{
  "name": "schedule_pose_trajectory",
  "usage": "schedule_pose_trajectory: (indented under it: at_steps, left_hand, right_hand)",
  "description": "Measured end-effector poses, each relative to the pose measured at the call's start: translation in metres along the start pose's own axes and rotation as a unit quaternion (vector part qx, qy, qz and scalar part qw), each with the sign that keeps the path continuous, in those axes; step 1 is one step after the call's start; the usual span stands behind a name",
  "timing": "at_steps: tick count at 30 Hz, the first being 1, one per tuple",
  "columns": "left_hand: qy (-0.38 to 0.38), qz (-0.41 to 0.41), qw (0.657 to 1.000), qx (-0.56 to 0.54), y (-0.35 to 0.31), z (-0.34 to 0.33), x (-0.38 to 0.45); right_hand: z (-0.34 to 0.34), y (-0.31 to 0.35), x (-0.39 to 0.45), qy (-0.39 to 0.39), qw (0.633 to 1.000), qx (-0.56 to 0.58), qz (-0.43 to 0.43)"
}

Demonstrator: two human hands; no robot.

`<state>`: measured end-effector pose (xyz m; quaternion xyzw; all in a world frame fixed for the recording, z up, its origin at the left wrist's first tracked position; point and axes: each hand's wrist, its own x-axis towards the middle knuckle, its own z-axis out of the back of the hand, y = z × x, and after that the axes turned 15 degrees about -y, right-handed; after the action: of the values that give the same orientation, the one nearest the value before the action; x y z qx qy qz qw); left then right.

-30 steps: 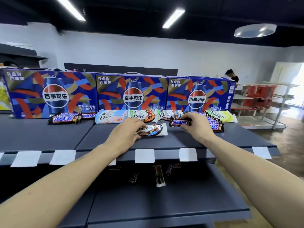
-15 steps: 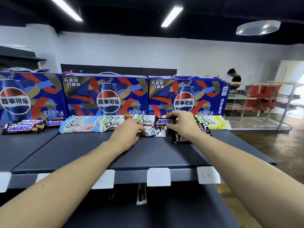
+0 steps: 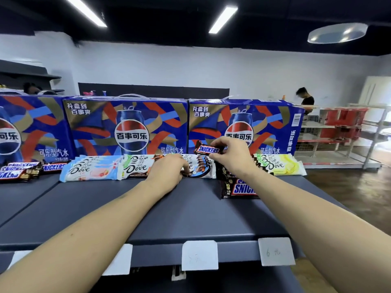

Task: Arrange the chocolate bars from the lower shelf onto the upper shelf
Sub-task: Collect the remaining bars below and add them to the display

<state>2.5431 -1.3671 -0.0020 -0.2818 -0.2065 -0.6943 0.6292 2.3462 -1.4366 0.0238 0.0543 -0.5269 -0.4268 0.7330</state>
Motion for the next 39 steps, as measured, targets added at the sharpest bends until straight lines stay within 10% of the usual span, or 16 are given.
schedule_pose_trajectory:
  at_steps: [17, 39]
  left_hand:
    - [-0.041, -0.051, 0.998, 0.023, 0.024, 0.026, -0.034]
    - [0.034, 0.109, 0.983, 0.144, 0.102, 0.179, -0.201]
  right_hand:
    - [-0.002, 0.065, -0.061, -0.036, 0.997, -0.048, -0.056]
    - [-0.034, 0.203, -0.17, 0.061, 0.998, 0.028, -0.007]
